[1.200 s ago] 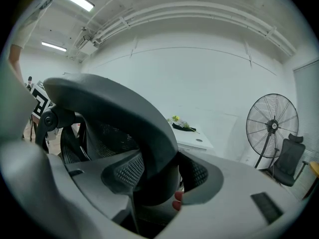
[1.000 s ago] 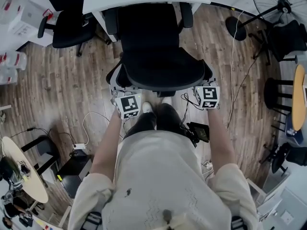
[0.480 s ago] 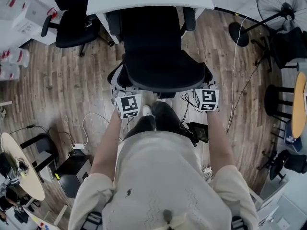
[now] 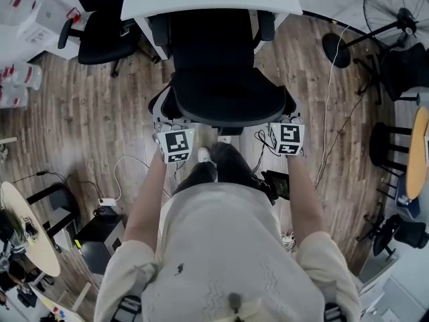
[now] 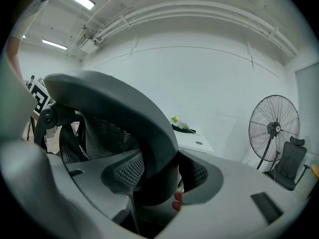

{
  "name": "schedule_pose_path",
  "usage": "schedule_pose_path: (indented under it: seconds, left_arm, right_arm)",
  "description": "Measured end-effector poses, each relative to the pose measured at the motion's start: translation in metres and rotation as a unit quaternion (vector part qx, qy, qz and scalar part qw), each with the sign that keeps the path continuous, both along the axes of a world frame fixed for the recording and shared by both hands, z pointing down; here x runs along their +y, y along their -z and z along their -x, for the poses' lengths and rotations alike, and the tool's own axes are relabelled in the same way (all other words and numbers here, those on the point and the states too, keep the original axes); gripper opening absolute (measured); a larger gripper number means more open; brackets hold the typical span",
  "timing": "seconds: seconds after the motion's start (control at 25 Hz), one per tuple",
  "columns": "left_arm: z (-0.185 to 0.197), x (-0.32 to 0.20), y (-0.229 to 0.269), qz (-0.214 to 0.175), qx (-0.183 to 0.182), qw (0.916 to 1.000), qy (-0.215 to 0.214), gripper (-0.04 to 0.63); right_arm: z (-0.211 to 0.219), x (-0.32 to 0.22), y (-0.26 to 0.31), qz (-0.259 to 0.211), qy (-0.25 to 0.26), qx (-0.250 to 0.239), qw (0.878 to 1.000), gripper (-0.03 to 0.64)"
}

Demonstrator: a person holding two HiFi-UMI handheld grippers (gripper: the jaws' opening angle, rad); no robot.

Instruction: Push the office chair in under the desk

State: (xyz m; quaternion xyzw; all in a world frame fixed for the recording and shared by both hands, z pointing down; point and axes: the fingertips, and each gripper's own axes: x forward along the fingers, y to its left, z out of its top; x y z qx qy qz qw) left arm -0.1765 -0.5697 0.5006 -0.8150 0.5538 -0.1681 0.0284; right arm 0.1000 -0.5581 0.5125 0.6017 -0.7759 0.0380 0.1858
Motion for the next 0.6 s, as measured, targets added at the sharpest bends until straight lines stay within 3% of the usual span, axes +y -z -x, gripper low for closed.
schedule_pose_path:
  seconds: [0.6]
  left_arm:
    - [-0.004, -0.030, 0.002, -0.001, -0.001, 1.0000, 0.002, 0.213]
  right_arm:
    - [-0.004, -0.032, 0.002, 0.002, 0.002, -0.001, 1.000, 0.224]
